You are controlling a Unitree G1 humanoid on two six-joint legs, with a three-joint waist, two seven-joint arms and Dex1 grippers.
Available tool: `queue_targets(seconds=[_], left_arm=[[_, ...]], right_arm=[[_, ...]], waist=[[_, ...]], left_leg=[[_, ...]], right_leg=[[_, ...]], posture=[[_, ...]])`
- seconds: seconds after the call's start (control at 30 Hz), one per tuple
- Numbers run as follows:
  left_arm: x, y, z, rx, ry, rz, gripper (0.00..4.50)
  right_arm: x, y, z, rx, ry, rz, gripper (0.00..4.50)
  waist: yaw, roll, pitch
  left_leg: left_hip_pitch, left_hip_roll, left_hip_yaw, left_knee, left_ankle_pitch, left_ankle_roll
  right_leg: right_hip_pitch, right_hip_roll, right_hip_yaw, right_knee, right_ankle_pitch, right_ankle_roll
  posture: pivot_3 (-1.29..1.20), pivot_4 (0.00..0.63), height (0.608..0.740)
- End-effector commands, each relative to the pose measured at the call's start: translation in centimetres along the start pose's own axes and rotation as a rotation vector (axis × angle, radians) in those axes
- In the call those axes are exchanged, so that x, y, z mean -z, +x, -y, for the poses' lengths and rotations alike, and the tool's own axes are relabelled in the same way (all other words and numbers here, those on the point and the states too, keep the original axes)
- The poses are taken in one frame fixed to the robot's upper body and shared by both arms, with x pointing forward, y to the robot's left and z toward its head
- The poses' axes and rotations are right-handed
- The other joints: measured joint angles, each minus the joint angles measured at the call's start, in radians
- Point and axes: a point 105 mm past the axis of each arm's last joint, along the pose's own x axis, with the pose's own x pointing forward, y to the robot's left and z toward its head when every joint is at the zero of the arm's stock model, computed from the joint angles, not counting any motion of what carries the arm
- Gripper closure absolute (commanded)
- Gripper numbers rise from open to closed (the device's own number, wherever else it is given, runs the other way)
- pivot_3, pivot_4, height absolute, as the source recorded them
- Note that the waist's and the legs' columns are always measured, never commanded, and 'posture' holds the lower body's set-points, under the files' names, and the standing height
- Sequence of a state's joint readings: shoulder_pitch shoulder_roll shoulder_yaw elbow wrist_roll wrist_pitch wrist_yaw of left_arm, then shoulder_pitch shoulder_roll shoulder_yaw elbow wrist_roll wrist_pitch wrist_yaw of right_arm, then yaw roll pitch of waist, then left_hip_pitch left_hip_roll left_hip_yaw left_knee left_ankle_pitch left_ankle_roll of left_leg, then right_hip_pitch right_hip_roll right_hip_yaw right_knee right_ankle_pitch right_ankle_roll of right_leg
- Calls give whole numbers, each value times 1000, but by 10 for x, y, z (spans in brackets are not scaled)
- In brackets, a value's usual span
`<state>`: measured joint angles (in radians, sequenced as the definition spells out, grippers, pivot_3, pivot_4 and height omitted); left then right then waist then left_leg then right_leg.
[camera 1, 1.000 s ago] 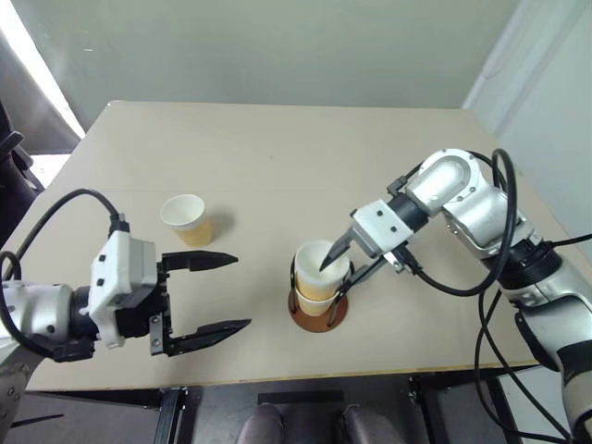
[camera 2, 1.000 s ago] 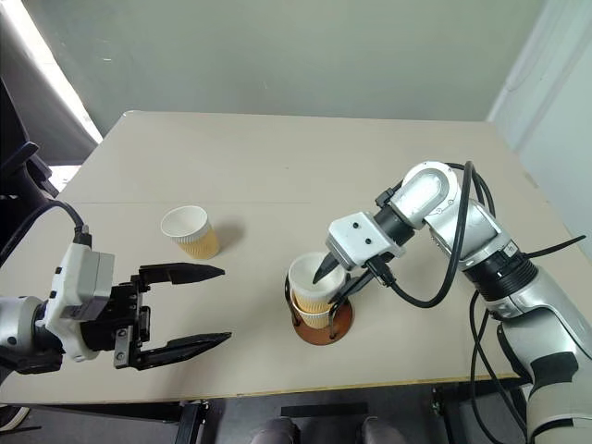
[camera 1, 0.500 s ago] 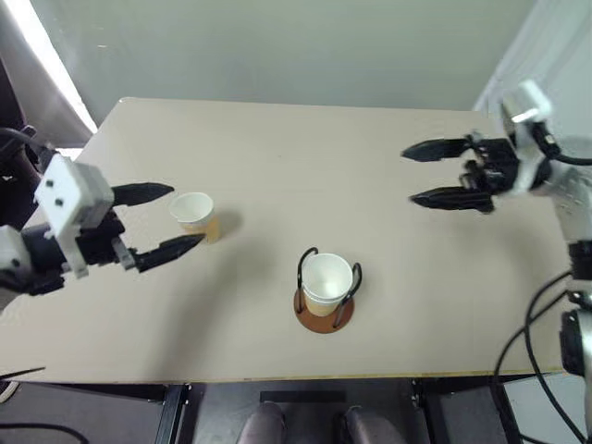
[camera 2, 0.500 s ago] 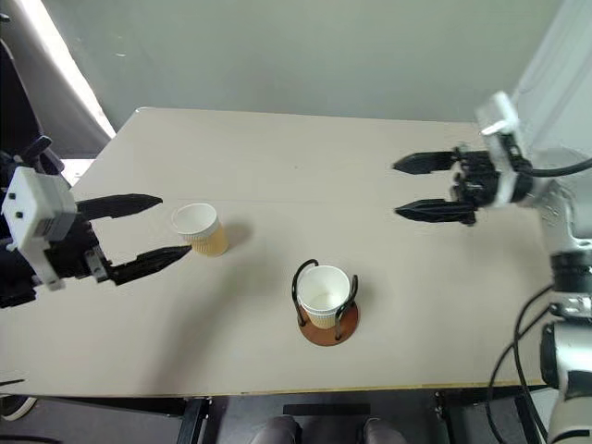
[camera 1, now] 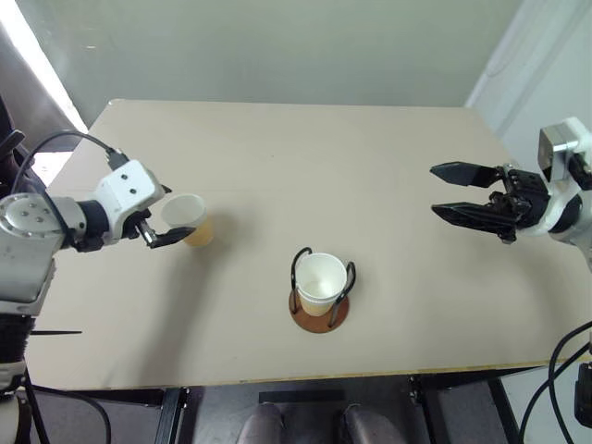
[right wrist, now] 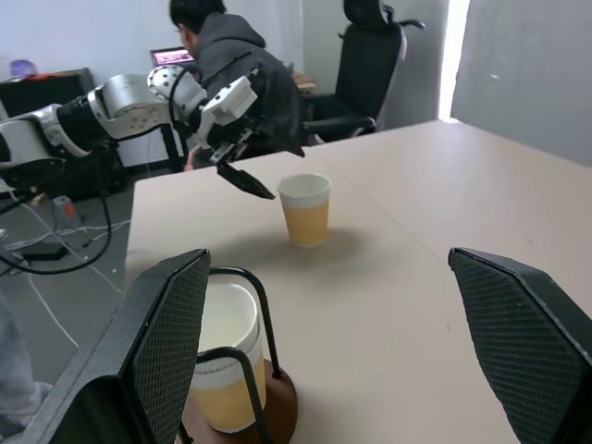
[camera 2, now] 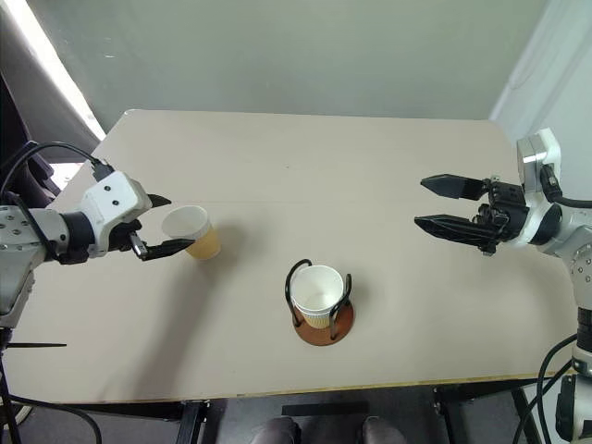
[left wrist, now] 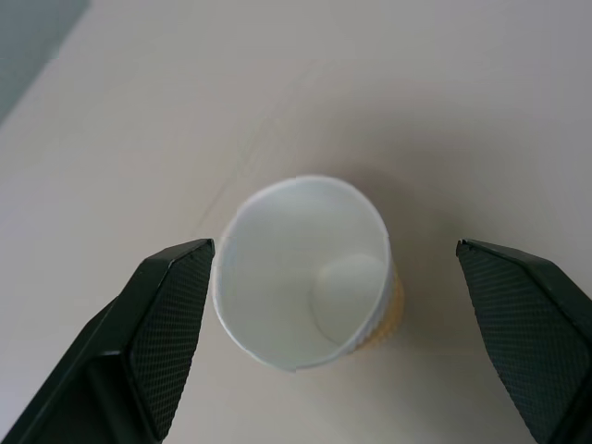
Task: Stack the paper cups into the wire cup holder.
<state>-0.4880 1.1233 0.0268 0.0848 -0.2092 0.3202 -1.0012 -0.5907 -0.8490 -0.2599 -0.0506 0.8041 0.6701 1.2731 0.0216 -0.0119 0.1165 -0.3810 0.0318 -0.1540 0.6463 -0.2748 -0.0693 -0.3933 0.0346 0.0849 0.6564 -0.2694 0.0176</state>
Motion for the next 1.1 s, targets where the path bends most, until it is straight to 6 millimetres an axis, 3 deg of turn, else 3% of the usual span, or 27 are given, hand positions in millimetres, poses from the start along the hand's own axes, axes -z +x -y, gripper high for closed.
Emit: queue_targets(seconds=[0.03,0.13,0.23,0.43,0.6,0.77,0.9,1.0,1.1], left_arm=[[-5,4,6,51,60,2,0],[1,9,10,76,60,-24,0],[8,14,9,71,62,-51,624],[11,22,4,53,108,-76,2779],[4,25,0,57,105,-46,4475],[-3,24,1,89,97,-10,4475],[-40,13,2,152,100,133,4475],[-91,-6,3,245,102,326,4475],[-145,-33,18,448,147,538,4475]], right_arm=[[-14,-5,-5,18,-67,8,348],[-13,-6,-6,30,-78,-12,348],[-14,-7,-8,32,-82,-13,311],[0,-7,-20,3,-103,-107,311],[-7,-5,-35,-41,-133,-96,311],[-15,-2,-38,-46,-140,-46,311],[-21,-3,-42,-60,-125,-19,311],[-27,-5,-50,-90,-117,-12,311],[-30,-1,-79,-227,-86,-42,311]], waist=[[0,0,0],[0,0,0],[0,0,0],[4,0,0],[3,-1,0],[1,-1,-1],[2,-2,-1],[12,-3,-1],[20,-3,-1]], left_leg=[[0,0,0,0,0,0],[-1,0,-1,0,0,0],[0,0,-1,0,0,0],[-1,0,-1,1,0,1],[-1,-1,-1,1,0,1],[-1,-1,-1,2,0,2],[-1,-1,-1,2,1,2],[-3,-1,-1,2,1,2],[-3,-2,-1,3,0,3]], right_leg=[[0,0,0,0,0,0],[0,0,0,-1,0,1],[0,0,0,-1,0,1],[0,0,0,-2,0,3],[1,0,0,-2,0,4],[1,0,0,-2,0,5],[1,0,0,-2,0,5],[1,0,0,-3,0,6],[2,0,0,-5,0,7]], posture=[[0,150,740],[0,150,740],[0,150,740],[0,150,740],[0,150,740],[0,150,740],[0,150,740],[0,150,740],[0,150,740]])
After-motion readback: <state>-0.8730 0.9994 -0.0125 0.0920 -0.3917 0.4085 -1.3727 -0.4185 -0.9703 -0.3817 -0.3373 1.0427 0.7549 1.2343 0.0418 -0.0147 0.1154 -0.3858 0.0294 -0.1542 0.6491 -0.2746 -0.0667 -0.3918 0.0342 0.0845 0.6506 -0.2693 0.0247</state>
